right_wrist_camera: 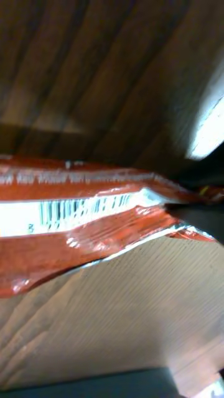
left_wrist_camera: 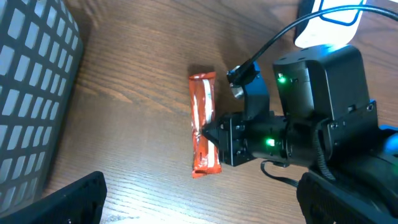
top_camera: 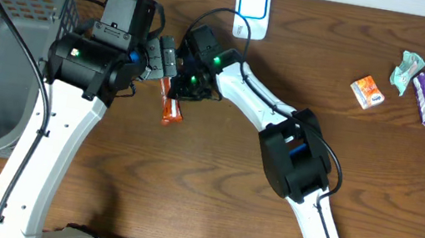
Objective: Scan the item barcode
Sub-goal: 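Reach the right gripper to the red snack bar and grasp it, then lift the red snack bar and hold it up to the scanner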
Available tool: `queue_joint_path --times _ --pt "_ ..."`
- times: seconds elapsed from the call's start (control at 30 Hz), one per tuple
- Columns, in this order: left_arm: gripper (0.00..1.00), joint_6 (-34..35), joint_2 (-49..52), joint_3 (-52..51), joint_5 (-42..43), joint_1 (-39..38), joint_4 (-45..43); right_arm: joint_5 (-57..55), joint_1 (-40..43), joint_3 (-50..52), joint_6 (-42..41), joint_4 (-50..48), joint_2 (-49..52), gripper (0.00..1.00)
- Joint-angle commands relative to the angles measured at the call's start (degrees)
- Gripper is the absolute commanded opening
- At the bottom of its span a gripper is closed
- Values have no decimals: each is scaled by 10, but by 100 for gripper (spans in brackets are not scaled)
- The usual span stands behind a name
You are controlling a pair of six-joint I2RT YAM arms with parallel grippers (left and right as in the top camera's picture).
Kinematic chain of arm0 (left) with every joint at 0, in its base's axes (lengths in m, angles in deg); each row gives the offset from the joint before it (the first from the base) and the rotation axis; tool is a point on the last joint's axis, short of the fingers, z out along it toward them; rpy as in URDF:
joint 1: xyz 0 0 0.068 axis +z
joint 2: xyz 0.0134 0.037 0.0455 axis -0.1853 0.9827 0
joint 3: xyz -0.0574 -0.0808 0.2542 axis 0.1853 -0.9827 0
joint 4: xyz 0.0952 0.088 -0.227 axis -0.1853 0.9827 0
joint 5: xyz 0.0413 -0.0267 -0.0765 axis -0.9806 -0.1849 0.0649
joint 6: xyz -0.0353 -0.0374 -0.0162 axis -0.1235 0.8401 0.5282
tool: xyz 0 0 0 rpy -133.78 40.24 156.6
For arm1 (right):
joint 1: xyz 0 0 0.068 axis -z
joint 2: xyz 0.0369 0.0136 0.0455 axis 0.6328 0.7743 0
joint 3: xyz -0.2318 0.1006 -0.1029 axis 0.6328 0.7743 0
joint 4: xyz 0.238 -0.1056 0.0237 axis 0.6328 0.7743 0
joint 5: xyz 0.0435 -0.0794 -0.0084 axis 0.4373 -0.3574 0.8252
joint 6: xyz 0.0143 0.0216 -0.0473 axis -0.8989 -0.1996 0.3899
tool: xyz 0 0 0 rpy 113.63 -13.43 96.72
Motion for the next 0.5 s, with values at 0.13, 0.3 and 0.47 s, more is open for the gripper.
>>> queue_joint_path --times 0.13,0.3,0.47 --pt "98 -3 -1 8 -5 2 1 -206 22 -26 -2 111 -19 1" --pt "98 -3 -1 8 -5 2 2 -412 51 -34 -2 228 -72 1" --pt "98 -3 -1 8 -5 2 1 -532 61 -34 17 309 -92 10"
